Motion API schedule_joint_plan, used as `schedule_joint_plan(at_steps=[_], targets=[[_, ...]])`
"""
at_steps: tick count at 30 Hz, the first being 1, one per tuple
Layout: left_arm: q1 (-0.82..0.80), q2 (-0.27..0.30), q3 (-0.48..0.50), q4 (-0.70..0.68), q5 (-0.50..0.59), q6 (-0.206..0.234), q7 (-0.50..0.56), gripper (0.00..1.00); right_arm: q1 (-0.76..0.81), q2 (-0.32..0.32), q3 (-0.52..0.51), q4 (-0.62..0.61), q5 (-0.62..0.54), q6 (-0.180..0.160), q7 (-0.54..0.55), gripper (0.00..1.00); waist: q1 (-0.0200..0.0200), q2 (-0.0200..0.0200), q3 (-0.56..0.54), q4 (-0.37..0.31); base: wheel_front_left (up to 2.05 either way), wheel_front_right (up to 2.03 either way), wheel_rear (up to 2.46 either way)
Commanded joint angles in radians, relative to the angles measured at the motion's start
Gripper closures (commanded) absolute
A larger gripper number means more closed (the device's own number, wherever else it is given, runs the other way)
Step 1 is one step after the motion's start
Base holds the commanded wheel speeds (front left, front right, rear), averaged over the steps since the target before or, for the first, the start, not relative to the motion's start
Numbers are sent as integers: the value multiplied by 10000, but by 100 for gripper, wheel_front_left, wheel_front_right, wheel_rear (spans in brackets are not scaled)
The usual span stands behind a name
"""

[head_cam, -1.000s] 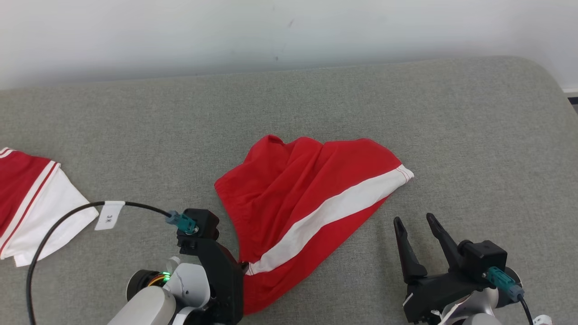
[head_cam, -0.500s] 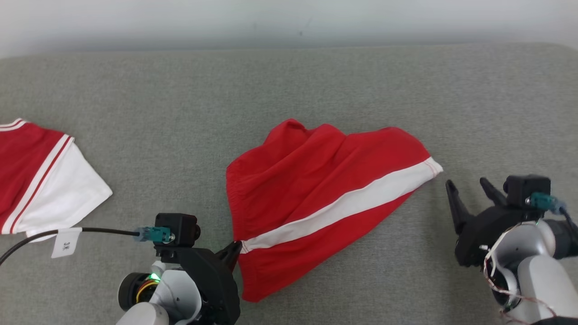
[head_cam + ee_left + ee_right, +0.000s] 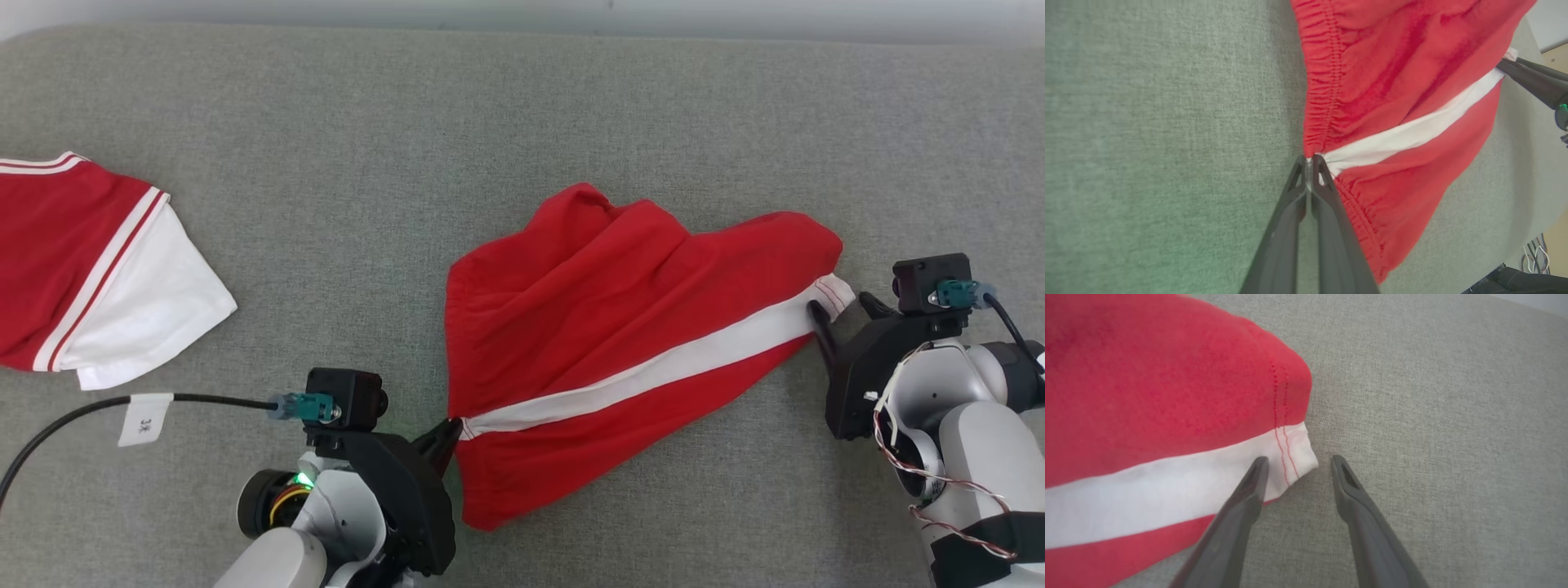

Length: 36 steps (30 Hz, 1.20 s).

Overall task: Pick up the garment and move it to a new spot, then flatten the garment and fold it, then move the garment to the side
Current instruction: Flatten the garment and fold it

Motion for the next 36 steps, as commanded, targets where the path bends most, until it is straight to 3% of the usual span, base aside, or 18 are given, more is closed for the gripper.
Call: schedule_joint_plan(at_steps=[1,2,3,5,6,7,9,17,22,31,36], targets=[[-157,-28,1,77,8,-31,-63,100,-125,-91,53,73,68,-18,20,29,-2,-1,17,46,0,0,0],[-164,-34,-1,111,2,-63,-75,100,-116,-72,78,114,85,-18,25,44,-2,-1,6,49,0,0,0],[-186,-39,-7,141,-21,-101,-84,100,-124,-46,96,152,106,-18,20,53,-2,-1,-8,51,0,0,0],[-204,-31,-9,187,-29,-121,-127,100,-151,-22,169,148,118,-18,-106,57,-2,-1,-49,39,0,0,0],[-196,-28,-10,214,-44,-148,-123,100,-158,-36,226,154,120,-18,-198,64,-2,-1,-74,27,0,0,0],[-187,-15,-19,238,-49,-183,-144,100,-154,-52,259,195,117,-18,-254,87,-2,-1,-100,12,0,0,0],[-159,-6,-17,289,-51,-171,-205,100,-145,-82,341,218,127,-18,-344,98,-2,-1,-179,-27,0,0,0],[-112,-230,464,75,-68,-175,-1257,100,137,-165,367,-196,275,-18,-833,100,-2,-1,-685,-210,0,0,0],[-630,-526,1601,-481,-800,-664,-2425,100,-54,19,157,-1432,1447,-18,-1485,100,-2,-1,-1029,-429,0,0,0],[-2679,-110,2953,-1064,-1633,-966,-2119,100,-1716,147,186,-3179,2647,-18,-1873,100,-2,-1,-635,-1132,0,0,0],[-4668,7,3455,-566,-1885,-979,-1736,100,-3636,333,539,-2447,3247,-18,-2305,100,-2,-1,373,-1645,0,0,0]])
